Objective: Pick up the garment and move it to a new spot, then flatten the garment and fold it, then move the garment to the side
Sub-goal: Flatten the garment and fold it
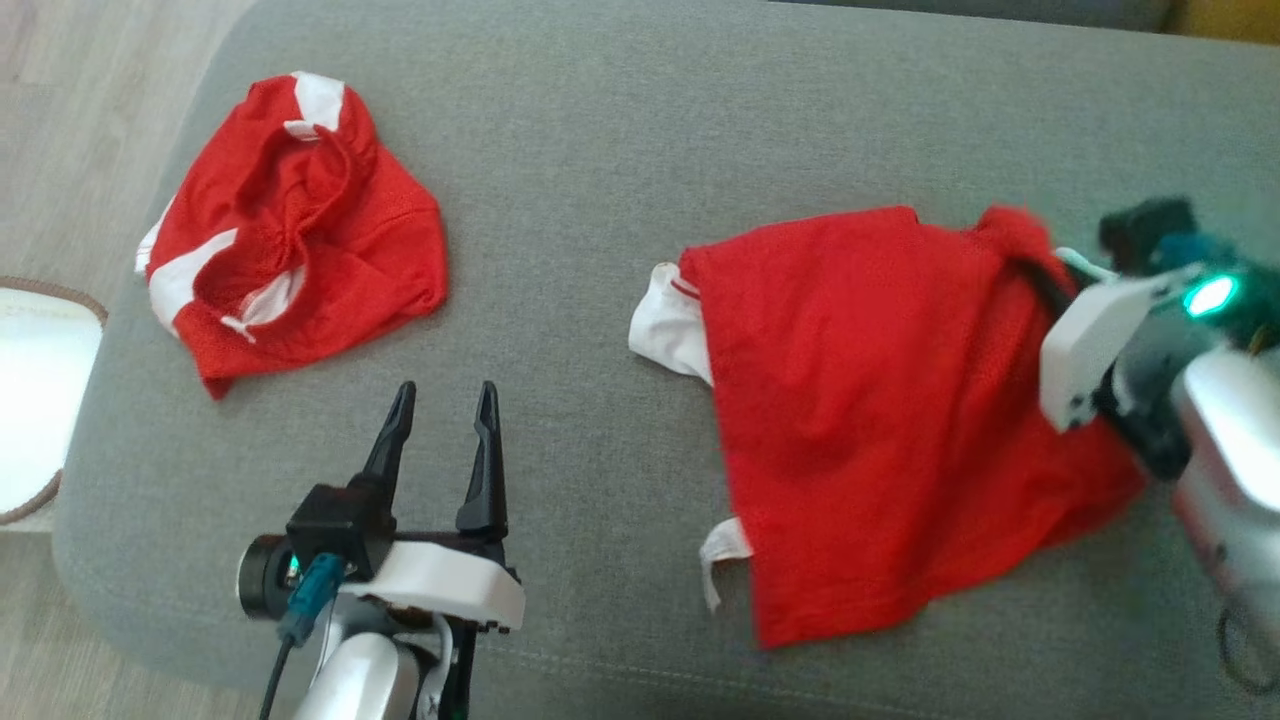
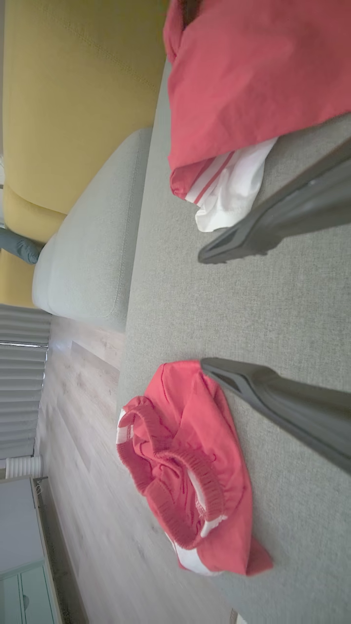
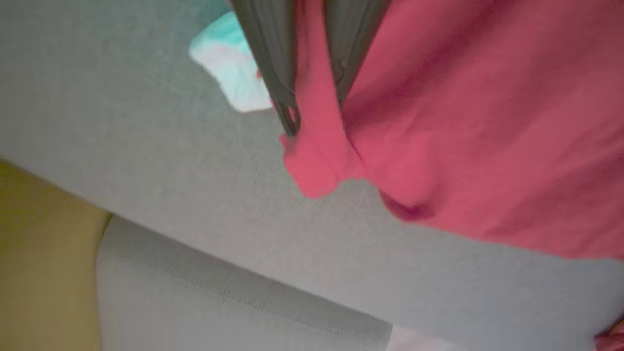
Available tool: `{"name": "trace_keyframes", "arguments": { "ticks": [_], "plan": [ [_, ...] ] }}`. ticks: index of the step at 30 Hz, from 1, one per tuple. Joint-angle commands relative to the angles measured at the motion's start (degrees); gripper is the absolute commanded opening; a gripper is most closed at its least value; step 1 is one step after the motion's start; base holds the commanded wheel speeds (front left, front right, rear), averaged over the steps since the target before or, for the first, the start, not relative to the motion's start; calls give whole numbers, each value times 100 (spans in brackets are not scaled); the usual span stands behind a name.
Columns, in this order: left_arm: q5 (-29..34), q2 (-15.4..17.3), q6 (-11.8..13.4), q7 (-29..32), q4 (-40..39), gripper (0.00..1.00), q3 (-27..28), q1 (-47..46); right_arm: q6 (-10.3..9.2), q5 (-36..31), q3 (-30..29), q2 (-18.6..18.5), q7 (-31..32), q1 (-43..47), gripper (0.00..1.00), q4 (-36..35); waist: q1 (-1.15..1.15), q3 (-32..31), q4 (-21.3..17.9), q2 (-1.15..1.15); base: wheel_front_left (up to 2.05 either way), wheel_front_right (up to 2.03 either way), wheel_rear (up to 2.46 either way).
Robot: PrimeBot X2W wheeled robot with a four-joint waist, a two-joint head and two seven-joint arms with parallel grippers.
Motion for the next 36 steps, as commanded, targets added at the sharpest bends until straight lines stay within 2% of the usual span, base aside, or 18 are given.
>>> {"name": "trace_keyframes", "arguments": {
  "ticks": [1,8,15,20,21,22,23,30,36],
  "plan": [
    [-39,-7,43,-71,-227,100,163,-120,42,-88,26,-163,-147,-397,0,-135,0,1,51,0,0,0,0],
    [-76,-7,86,-71,-335,100,201,-180,42,-382,36,-259,-380,-1500,0,146,0,152,294,0,0,0,0],
    [-125,-7,99,-71,-405,100,82,-311,42,-713,-42,-345,-607,-2337,0,989,0,273,675,0,0,0,0],
    [-150,-7,115,-71,-417,100,15,-326,42,-910,-90,-351,-806,-2580,0,1441,0,284,842,0,0,0,0],
    [-155,-7,119,-71,-418,100,4,-325,42,-961,-89,-339,-856,-2609,11,1543,0,284,868,0,0,0,0],
    [-158,-7,125,-71,-421,100,-1,-323,42,-1010,-113,-323,-934,-2640,41,1635,0,283,884,0,0,0,0],
    [-160,-7,131,-71,-423,100,-3,-321,42,-1066,-120,-299,-992,-2650,100,1729,0,277,896,0,0,0,0],
    [-135,-7,164,-71,-444,100,63,-295,42,-1232,-216,-24,-1457,-2693,100,2123,0,243,757,0,0,0,0],
    [-78,-7,140,-71,-409,100,134,-216,42,-1092,39,330,-1830,-2447,100,1979,0,52,425,0,0,0,0]
  ]
}}
